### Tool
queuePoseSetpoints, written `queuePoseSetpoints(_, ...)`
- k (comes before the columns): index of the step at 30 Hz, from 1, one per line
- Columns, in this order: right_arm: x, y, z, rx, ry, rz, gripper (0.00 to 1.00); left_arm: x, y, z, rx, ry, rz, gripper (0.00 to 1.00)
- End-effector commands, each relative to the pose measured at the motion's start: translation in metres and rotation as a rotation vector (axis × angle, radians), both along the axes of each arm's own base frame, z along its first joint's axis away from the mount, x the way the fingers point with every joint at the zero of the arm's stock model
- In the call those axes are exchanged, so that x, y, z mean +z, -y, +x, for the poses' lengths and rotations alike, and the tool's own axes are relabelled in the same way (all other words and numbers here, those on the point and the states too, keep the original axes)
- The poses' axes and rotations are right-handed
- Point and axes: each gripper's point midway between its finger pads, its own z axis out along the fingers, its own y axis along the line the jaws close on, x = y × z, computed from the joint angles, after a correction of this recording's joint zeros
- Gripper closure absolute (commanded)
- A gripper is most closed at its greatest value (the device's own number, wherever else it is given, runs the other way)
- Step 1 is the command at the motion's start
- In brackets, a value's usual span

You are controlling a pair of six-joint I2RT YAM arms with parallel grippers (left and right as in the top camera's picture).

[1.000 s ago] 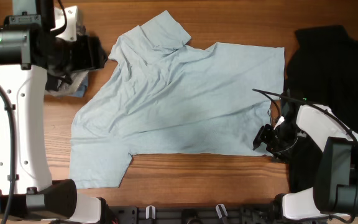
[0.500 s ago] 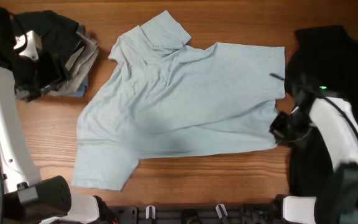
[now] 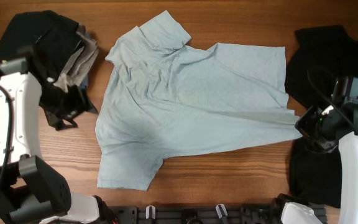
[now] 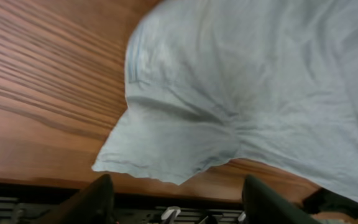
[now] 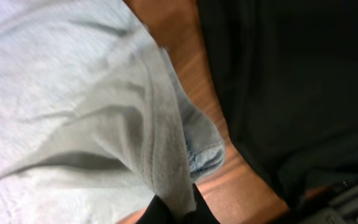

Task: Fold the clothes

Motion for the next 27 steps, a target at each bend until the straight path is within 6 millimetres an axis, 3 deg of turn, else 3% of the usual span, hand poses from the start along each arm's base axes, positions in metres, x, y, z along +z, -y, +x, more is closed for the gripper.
queuePoseSetpoints(1,0.002,-0.003,0.020,0.056,0.062,0.025,0.96,-0.030,0.022,-0.020,0.000,-0.077,-0.067,0.43)
queuePoseSetpoints(5,0.002,-0.003,0.031,0.060,0.091,0.034,0.95,-0.070,0.033,-0.044,-0.058,-0.154,0.026,0.46)
queuePoseSetpoints(8,0.000,-0.003,0.033,0.060,0.090,0.035,0.95,-0.078,0.049,-0.061,-0.116,-0.209,0.054,0.41)
queuePoseSetpoints(12,0.000,-0.002,0.036,0.061,0.102,0.030,0.95,-0.090,0.048,-0.063,-0.114,-0.220,0.211,0.30)
queuePoseSetpoints(20,0.002,0.000,0.041,0.062,0.120,0.024,0.95,-0.115,0.053,-0.078,-0.132,-0.313,0.201,0.32)
queuePoseSetpoints(25,0.003,0.001,0.044,0.062,0.133,0.020,0.94,-0.142,0.058,-0.091,-0.181,-0.372,0.154,0.27)
queuePoseSetpoints(27,0.003,0.001,0.044,0.062,0.135,0.019,0.93,-0.147,0.063,-0.093,-0.198,-0.386,0.120,0.36)
